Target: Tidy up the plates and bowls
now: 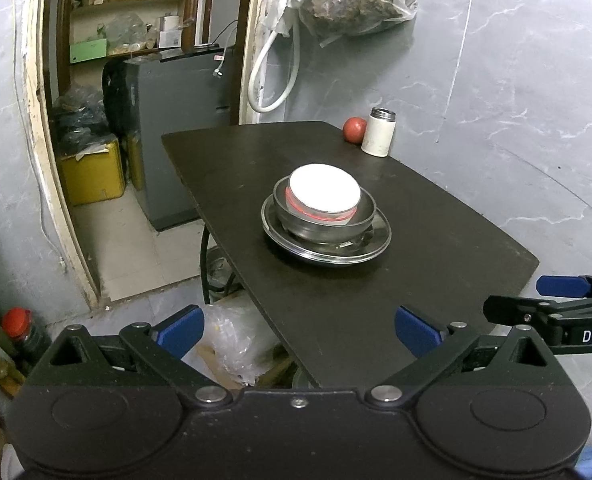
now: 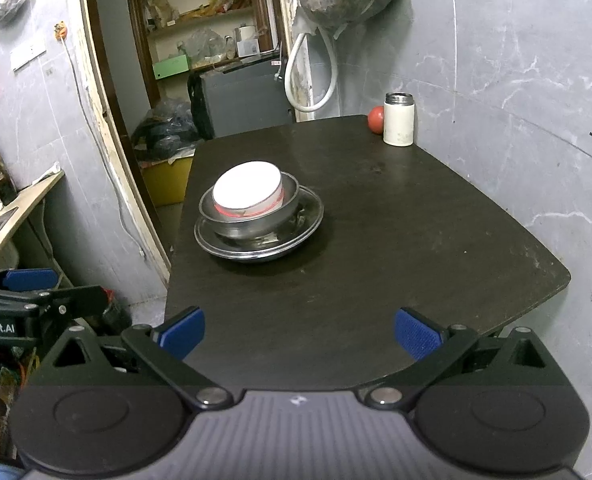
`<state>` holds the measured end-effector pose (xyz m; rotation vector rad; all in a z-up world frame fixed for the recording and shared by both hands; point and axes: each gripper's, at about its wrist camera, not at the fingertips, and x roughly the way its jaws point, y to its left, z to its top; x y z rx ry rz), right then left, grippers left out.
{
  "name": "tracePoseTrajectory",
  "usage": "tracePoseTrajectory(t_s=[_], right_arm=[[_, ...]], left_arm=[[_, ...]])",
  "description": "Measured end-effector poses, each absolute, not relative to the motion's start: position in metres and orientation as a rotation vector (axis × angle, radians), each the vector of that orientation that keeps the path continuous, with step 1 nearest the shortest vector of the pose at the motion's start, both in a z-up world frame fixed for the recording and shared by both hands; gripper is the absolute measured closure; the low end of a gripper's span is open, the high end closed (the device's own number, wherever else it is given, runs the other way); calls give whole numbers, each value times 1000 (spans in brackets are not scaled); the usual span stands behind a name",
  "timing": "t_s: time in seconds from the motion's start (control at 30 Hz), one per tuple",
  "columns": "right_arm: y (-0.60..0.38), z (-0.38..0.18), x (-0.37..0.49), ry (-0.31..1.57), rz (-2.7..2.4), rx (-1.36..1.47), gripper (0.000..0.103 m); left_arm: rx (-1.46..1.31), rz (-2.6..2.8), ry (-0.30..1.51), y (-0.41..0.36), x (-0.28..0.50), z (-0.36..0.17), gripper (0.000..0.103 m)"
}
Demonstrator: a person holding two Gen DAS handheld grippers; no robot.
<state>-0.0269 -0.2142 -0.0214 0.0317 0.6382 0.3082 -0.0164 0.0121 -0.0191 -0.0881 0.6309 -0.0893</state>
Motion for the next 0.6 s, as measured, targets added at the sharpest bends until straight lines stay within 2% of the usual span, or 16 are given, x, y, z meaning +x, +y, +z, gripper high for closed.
tracePoseTrajectory(t_s=[0.6], right_arm=[[-240,-35,-4,690,281,67,0]], left_arm=[[-67,-134,684,-4,14,-26,2]])
